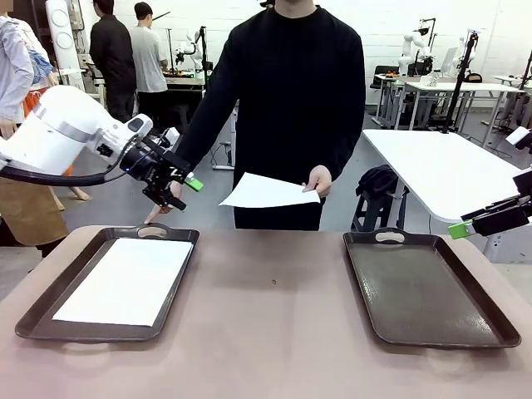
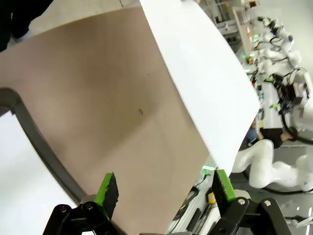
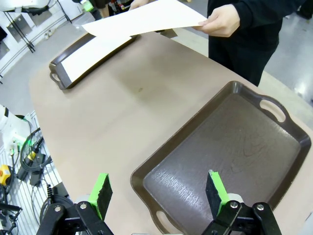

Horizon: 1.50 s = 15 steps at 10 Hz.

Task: Sort the A4 documents.
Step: Receive the A4 Paper.

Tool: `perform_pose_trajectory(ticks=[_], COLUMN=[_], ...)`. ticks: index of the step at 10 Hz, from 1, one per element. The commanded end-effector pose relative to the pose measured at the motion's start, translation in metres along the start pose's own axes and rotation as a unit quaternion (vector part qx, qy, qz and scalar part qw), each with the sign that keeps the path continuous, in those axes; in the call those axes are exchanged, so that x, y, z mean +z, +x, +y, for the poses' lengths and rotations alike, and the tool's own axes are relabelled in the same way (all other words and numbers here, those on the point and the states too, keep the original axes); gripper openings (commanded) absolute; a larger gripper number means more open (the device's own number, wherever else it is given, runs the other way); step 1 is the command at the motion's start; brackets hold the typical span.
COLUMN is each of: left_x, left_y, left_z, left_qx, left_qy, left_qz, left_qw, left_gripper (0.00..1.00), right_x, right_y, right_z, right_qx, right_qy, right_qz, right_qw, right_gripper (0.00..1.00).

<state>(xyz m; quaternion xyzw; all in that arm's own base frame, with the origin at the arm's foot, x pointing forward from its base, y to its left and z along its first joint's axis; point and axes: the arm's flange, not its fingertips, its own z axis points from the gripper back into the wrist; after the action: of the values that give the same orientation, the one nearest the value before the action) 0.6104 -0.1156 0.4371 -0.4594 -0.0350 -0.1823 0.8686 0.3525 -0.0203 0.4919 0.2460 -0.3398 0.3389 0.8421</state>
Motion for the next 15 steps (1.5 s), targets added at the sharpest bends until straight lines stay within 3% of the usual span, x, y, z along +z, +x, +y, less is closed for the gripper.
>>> perform_pose_trajectory(ticks=[1, 5, 13, 14, 15], left_x=[-0.005, -0.046, -0.098, -0.097, -0.094], left_y=[0.031, 0.067, 0.072, 0.071, 0.066], left_z=[0.005, 0.005, 0.006, 0.007, 0.008], left_qx=[0.038, 0.064, 0.125, 0.122, 0.127], left_qy=[-0.041, -0.092, -0.158, -0.154, -0.155], left_qz=[-0.024, -0.027, -0.009, -0.008, -0.019], left_qw=[0.998, 0.993, 0.979, 0.98, 0.98], left_gripper=[1.0, 1.0, 1.0, 0.81, 0.8], right_x=[-0.002, -0.002, -0.002, -0.002, -0.002], right_y=[0.001, 0.001, 0.001, 0.001, 0.001], right_z=[-0.003, -0.003, -0.003, -0.003, -0.003], right_qx=[0.005, 0.005, 0.005, 0.005, 0.005], right_qy=[0.009, 0.009, 0.009, 0.009, 0.009], right_qz=[-0.01, -0.01, -0.01, -0.01, -0.01], right_qw=[1.0, 1.0, 1.0, 1.0, 1.0], right_gripper=[1.0, 1.0, 1.0, 1.0, 1.0])
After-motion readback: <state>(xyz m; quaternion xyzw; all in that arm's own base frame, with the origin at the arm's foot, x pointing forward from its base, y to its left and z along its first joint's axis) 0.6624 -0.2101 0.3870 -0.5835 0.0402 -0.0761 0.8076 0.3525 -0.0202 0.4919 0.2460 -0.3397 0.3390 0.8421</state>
